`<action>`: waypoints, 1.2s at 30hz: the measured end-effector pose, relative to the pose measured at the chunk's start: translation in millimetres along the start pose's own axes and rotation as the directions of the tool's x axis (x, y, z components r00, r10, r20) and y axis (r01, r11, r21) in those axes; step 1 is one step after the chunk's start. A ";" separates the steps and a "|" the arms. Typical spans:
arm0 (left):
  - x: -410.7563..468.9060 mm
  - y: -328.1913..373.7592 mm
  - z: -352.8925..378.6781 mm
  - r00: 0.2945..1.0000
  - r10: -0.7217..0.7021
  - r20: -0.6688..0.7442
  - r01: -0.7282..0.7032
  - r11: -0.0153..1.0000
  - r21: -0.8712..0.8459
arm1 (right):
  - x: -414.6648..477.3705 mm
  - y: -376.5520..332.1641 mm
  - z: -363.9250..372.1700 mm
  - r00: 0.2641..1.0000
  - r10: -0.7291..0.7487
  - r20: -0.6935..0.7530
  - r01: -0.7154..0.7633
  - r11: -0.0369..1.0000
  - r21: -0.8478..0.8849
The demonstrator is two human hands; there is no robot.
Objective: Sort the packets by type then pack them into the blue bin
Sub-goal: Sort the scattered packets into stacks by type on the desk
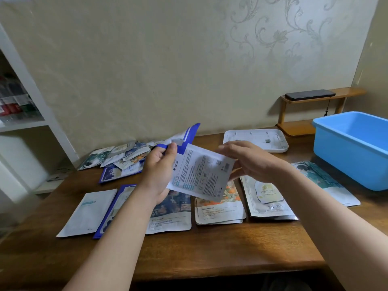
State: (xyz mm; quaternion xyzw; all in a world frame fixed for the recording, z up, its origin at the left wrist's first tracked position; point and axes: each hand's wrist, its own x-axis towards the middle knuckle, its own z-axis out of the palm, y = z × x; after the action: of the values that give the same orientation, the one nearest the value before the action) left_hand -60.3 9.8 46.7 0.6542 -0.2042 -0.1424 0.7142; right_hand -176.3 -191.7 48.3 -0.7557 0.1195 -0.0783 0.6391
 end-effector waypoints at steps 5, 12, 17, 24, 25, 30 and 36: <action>0.7 10.3 -4.7 1.000 0.000 -0.003 -0.001 0.994 -0.106 | -7.2 7.8 10.6 0.987 -0.034 0.159 -0.002 0.976 0.217; 5.1 29.4 -19.4 0.997 0.049 -0.064 -0.064 0.963 -0.262 | -4.2 2.5 11.6 0.987 -0.098 -0.124 0.131 0.949 0.288; 5.3 35.3 -31.3 1.000 -0.006 -0.012 0.002 0.952 -0.305 | -7.6 -10.3 27.0 0.836 -0.454 -0.308 0.465 0.884 -0.041; 0.7 30.0 -35.2 0.979 -0.133 0.153 0.182 0.910 -0.372 | -4.3 12.7 83.6 0.387 -0.886 0.257 0.527 -0.016 -0.849; 0.1 29.0 -36.3 0.981 -0.127 0.144 0.171 0.919 -0.356 | -3.3 16.3 86.4 0.390 -0.863 0.320 0.516 -0.083 -0.852; -0.6 26.2 -45.0 0.999 -0.020 0.035 0.030 0.943 -0.332 | -6.9 22.1 92.6 0.497 -0.801 0.333 0.592 0.033 -0.805; 0.8 26.1 -55.4 0.999 -0.003 0.041 0.015 0.958 -0.286 | -13.0 -5.4 94.8 0.745 -0.602 -0.288 0.451 0.772 -0.448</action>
State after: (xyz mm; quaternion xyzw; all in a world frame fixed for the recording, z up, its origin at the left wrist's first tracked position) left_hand -34.8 60.6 69.2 0.5418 -0.1928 -0.1868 0.7965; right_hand -162.6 -97.3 37.8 -0.8241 0.0424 -0.3948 0.4039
